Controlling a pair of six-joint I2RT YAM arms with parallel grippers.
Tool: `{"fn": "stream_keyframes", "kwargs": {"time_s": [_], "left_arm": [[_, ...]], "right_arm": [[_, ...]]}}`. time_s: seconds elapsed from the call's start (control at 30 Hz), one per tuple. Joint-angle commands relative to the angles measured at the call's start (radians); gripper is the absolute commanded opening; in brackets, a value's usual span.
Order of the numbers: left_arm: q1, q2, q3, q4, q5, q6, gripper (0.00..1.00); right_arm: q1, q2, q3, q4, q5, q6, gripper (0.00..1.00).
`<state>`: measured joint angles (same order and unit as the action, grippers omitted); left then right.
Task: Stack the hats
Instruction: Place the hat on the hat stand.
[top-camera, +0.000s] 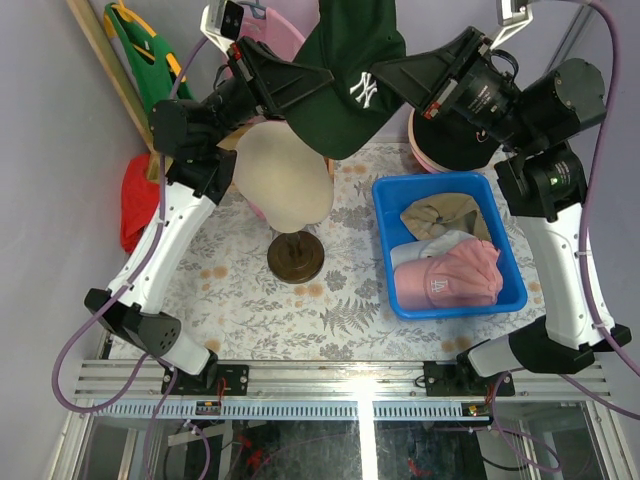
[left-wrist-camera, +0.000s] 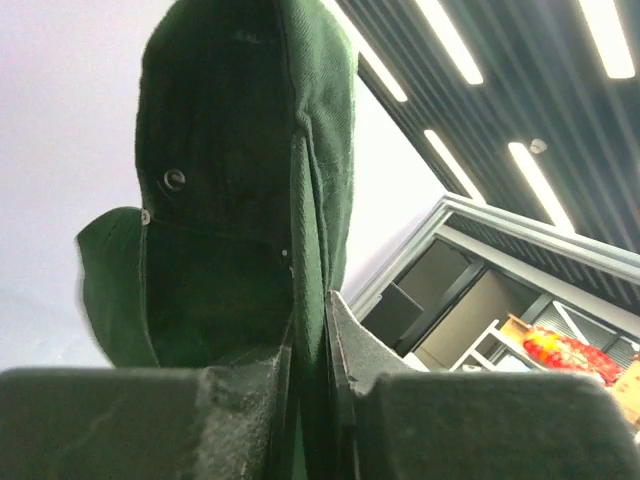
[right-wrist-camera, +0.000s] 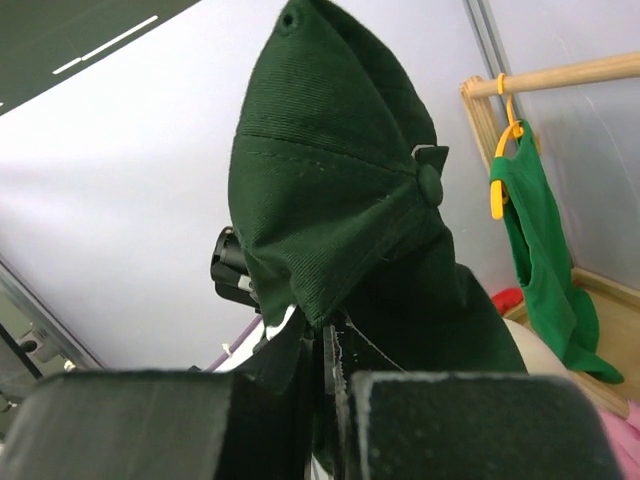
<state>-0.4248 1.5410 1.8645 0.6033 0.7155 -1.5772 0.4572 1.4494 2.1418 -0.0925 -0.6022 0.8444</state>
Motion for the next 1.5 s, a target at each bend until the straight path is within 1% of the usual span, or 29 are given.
{"fn": "stream_keyframes", "kwargs": {"time_s": [0.0, 0.03, 0.17, 0.23, 0.33, 0.4, 0.5, 0.6, 0.73, 0.9, 0.97, 1.03, 1.1, 1.2, 1.33, 1.47], "left_arm": [[-0.006, -0.049, -0.074, 0.121, -0.036, 0.015, 0.07], [-0.004, -0.061, -0.093, 0.115, -0.066, 0.034, 0.05], [-0.004, -0.107, -0.160, 0.043, -0.221, 0.110, 0.02], [-0.011, -0.128, -0.190, 0.016, -0.317, 0.142, 0.00], [-0.043, -0.164, -0.222, -0.058, -0.499, 0.231, 0.00], [-0.085, -0.187, -0.240, -0.084, -0.611, 0.309, 0.00], [-0.145, -0.188, -0.235, -0.092, -0.735, 0.393, 0.00], [-0.214, -0.179, -0.208, -0.105, -0.858, 0.515, 0.00], [-0.339, -0.165, -0.195, -0.058, -1.050, 0.676, 0.00], [-0.453, -0.141, -0.192, 0.049, -1.238, 0.843, 0.00], [-0.490, -0.128, -0.186, 0.087, -1.291, 0.904, 0.00], [-0.530, -0.110, -0.178, 0.131, -1.343, 0.974, 0.00], [-0.564, -0.096, -0.176, 0.183, -1.382, 1.038, 0.00], [-0.607, -0.068, -0.157, 0.261, -1.438, 1.132, 0.00], [-0.638, -0.025, -0.125, 0.332, -1.471, 1.192, 0.00], [-0.661, 0.007, -0.108, 0.395, -1.498, 1.236, 0.00]], "right_arm": [[0.012, 0.012, 0.039, -0.079, 0.041, -0.040, 0.04], [0.011, 0.021, 0.054, -0.107, 0.063, -0.048, 0.08], [0.010, 0.021, 0.098, -0.216, 0.161, -0.083, 0.30], [0.008, -0.013, 0.066, -0.229, 0.226, -0.091, 0.39], [-0.007, -0.059, 0.006, -0.227, 0.294, -0.073, 0.49], [-0.009, -0.073, -0.025, -0.220, 0.310, -0.049, 0.53], [-0.010, -0.087, -0.074, -0.180, 0.301, 0.009, 0.55], [-0.009, -0.108, -0.118, -0.148, 0.310, 0.061, 0.56], [-0.010, -0.167, -0.235, -0.018, 0.324, 0.155, 0.57], [-0.010, -0.211, -0.370, 0.126, 0.315, 0.313, 0.58], [-0.009, -0.239, -0.434, 0.179, 0.320, 0.380, 0.61], [-0.010, -0.285, -0.500, 0.217, 0.353, 0.432, 0.61], [-0.011, -0.335, -0.542, 0.214, 0.403, 0.437, 0.62], [-0.010, -0.385, -0.555, 0.178, 0.454, 0.442, 0.62], [-0.010, -0.413, -0.599, 0.211, 0.444, 0.532, 0.63], [-0.010, -0.419, -0.669, 0.263, 0.396, 0.654, 0.63]]}}
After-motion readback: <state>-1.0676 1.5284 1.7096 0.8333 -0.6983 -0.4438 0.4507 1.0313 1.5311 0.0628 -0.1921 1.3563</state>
